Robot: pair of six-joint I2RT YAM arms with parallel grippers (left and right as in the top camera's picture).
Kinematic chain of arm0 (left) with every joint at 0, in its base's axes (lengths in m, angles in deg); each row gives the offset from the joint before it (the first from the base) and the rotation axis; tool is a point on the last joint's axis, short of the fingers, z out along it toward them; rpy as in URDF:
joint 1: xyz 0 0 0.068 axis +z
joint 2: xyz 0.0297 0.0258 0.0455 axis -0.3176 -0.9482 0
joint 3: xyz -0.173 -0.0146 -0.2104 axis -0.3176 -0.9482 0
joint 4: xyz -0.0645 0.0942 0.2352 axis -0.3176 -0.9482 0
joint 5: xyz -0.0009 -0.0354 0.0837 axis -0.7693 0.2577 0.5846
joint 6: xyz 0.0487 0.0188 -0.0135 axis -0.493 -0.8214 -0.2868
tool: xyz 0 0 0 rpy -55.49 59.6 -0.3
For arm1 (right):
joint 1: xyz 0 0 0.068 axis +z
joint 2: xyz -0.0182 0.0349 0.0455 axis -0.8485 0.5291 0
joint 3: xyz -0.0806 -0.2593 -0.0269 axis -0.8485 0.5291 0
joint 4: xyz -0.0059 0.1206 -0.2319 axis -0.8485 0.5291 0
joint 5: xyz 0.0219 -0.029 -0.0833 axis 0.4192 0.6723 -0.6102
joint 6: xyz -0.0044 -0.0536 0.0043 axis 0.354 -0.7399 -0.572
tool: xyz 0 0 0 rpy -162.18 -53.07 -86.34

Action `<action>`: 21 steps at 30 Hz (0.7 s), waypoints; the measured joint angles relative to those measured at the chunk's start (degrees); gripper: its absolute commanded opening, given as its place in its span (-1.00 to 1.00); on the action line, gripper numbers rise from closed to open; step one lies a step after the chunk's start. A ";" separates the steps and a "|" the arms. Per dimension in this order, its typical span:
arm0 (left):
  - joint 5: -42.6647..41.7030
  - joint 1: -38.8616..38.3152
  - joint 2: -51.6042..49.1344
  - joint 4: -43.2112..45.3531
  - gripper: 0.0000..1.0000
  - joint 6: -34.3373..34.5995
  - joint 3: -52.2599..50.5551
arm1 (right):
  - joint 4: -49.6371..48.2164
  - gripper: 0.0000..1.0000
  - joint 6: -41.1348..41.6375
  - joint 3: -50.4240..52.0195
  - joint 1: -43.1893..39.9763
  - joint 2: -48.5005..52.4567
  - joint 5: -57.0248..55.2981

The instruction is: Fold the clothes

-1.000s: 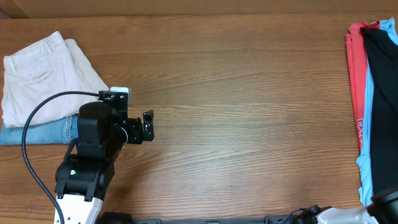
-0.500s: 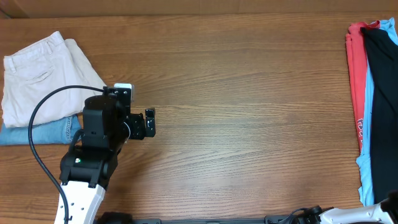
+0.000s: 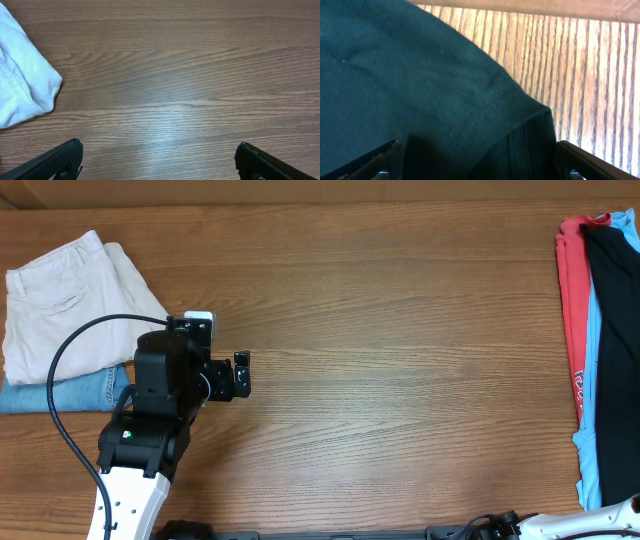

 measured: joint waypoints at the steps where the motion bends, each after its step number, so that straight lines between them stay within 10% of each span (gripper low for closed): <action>1: 0.00 0.00 0.00 0.00 1.00 0.02 0.00 | -0.26 0.74 -0.11 0.00 0.00 0.11 0.02; 7: 0.00 0.00 0.00 0.02 1.00 0.02 0.00 | -1.20 -0.91 -0.44 -0.04 -0.07 0.68 -0.55; 21: -0.02 0.00 0.00 0.81 1.00 0.02 0.00 | -2.23 -0.92 1.62 -0.26 1.66 -2.69 9.97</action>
